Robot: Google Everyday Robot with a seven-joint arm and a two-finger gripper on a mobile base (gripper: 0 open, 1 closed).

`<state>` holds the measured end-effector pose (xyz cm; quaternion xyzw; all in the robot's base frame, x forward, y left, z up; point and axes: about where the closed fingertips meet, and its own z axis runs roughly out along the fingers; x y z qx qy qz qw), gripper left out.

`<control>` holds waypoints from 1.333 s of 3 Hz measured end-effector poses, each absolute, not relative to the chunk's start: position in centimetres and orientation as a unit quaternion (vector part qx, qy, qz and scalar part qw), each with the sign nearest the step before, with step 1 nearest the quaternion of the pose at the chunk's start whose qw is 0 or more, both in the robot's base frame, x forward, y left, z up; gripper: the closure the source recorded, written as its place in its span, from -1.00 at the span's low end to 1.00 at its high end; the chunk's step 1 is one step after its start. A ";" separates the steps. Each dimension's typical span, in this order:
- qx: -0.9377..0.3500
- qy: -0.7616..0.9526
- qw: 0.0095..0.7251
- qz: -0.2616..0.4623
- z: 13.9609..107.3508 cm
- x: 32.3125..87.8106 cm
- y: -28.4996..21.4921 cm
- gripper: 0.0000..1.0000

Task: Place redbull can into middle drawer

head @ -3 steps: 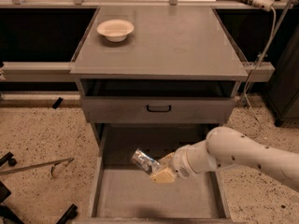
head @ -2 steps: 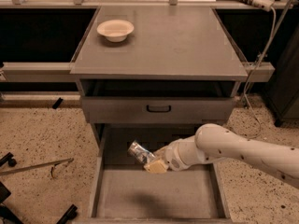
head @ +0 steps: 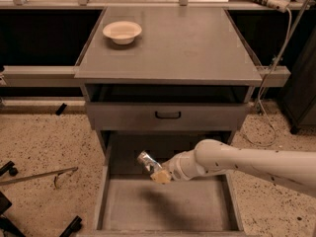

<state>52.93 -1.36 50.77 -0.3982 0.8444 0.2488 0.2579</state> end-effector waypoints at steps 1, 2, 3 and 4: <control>-0.370 0.868 0.244 0.225 47.4 53.1 -3.4 1.00; -0.370 0.868 0.244 0.225 47.4 53.1 -3.4 1.00; -0.359 0.877 0.234 0.217 45.8 53.3 -4.1 1.00; -0.352 0.883 0.220 0.218 43.0 53.9 -6.4 1.00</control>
Offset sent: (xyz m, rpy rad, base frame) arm -0.0002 -0.0144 -0.0279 -0.0374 0.0267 -0.0536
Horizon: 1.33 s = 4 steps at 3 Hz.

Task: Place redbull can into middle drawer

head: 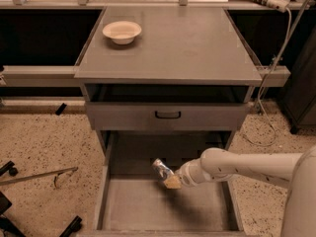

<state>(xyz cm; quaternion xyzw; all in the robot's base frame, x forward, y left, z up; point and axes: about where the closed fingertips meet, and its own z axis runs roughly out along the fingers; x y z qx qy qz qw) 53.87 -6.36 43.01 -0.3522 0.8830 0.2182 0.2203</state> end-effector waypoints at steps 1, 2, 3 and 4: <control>-0.351 0.888 0.193 0.226 39.5 54.3 -7.8 1.00; -0.351 0.891 0.167 0.235 36.6 54.5 -8.5 1.00; -0.347 0.893 0.156 0.241 35.7 54.2 -8.9 1.00; -0.347 0.893 0.156 0.241 35.7 54.2 -8.9 0.62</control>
Offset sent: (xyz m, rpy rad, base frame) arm 0.0114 -0.0323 -0.0970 -0.0183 0.1707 0.0320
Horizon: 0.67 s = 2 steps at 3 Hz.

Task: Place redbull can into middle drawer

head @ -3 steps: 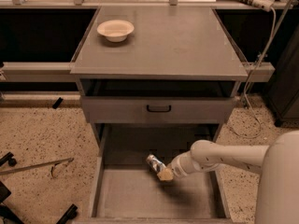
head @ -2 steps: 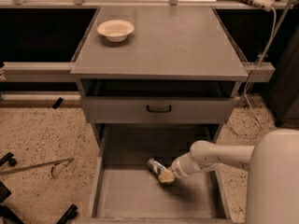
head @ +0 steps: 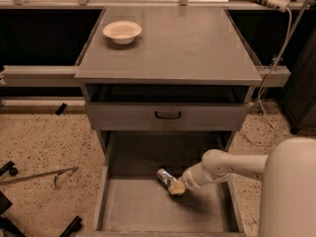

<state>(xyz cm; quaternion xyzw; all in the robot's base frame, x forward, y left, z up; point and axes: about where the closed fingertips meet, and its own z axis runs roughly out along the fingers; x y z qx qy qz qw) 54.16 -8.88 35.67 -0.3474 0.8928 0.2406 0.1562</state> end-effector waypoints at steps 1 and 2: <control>-0.347 0.893 0.156 0.241 35.7 54.2 -8.9 0.16; -0.347 0.893 0.156 0.241 35.7 54.2 -8.9 -0.30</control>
Offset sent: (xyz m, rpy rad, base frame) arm 0.0000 0.0000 0.0000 0.0000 0.0000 0.0000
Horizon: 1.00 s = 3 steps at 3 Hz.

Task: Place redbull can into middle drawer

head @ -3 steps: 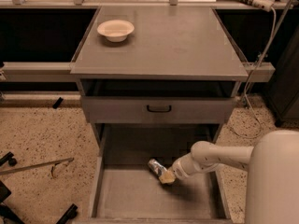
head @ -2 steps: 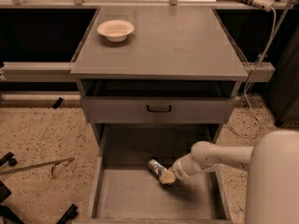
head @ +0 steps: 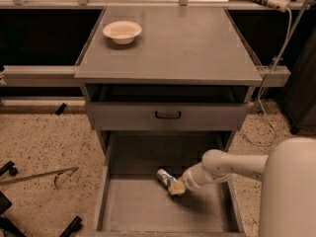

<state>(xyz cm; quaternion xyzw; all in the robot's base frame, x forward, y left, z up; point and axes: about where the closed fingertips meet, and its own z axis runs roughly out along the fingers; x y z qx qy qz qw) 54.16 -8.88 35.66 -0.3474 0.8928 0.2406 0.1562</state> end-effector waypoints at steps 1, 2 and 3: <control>-0.347 0.893 0.156 0.241 35.7 54.2 -8.9 -0.77; -0.347 0.893 0.156 0.241 35.7 54.2 -8.9 -1.00; -0.347 0.893 0.156 0.241 35.7 54.2 -8.9 -1.00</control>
Offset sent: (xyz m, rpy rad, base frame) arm 0.0000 0.0000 0.0000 0.0000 0.0000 0.0000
